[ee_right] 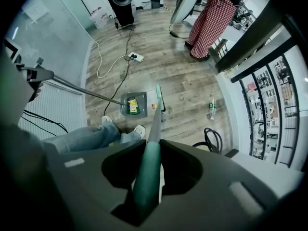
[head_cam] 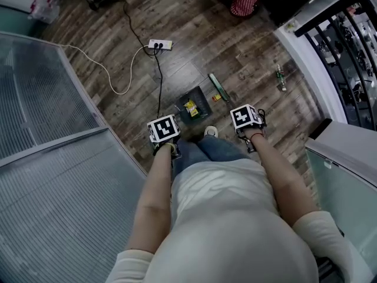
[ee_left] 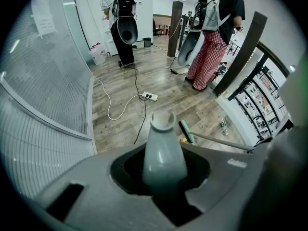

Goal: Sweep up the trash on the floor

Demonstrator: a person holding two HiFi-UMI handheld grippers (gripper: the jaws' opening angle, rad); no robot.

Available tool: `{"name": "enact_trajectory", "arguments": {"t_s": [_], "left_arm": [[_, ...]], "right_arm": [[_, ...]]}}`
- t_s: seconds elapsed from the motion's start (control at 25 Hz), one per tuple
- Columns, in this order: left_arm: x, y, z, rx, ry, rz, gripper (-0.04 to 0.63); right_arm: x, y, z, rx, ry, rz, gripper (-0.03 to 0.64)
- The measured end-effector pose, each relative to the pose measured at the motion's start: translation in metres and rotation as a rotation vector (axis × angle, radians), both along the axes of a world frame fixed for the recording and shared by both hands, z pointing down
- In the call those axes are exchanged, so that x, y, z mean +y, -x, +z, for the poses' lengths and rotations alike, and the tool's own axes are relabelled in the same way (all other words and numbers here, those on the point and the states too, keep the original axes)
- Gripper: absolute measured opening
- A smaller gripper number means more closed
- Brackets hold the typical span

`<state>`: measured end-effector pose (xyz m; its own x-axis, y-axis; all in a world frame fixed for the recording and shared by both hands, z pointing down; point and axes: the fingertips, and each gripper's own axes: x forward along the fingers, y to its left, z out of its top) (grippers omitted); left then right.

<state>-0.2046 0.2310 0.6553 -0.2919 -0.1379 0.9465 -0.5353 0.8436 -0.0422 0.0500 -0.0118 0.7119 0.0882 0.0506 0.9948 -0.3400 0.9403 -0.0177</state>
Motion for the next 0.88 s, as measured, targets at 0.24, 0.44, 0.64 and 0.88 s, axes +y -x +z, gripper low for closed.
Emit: {"name": "enact_trajectory", "arguments": {"t_s": [0.24, 0.44, 0.64, 0.88], "left_arm": [[-0.005, -0.01, 0.008, 0.05, -0.039, -0.009, 0.094], [-0.01, -0.013, 0.01, 0.069, -0.066, -0.009, 0.094], [-0.008, -0.015, 0.01, 0.07, -0.069, -0.008, 0.094], [-0.008, -0.015, 0.01, 0.07, -0.072, -0.007, 0.094]], "right_arm": [[0.015, 0.001, -0.002, -0.005, 0.051, 0.053, 0.098], [0.027, 0.005, -0.005, -0.016, 0.104, 0.131, 0.098], [0.046, 0.005, -0.005, -0.019, 0.151, 0.123, 0.098], [0.061, 0.01, -0.008, -0.028, 0.186, 0.163, 0.098]]}}
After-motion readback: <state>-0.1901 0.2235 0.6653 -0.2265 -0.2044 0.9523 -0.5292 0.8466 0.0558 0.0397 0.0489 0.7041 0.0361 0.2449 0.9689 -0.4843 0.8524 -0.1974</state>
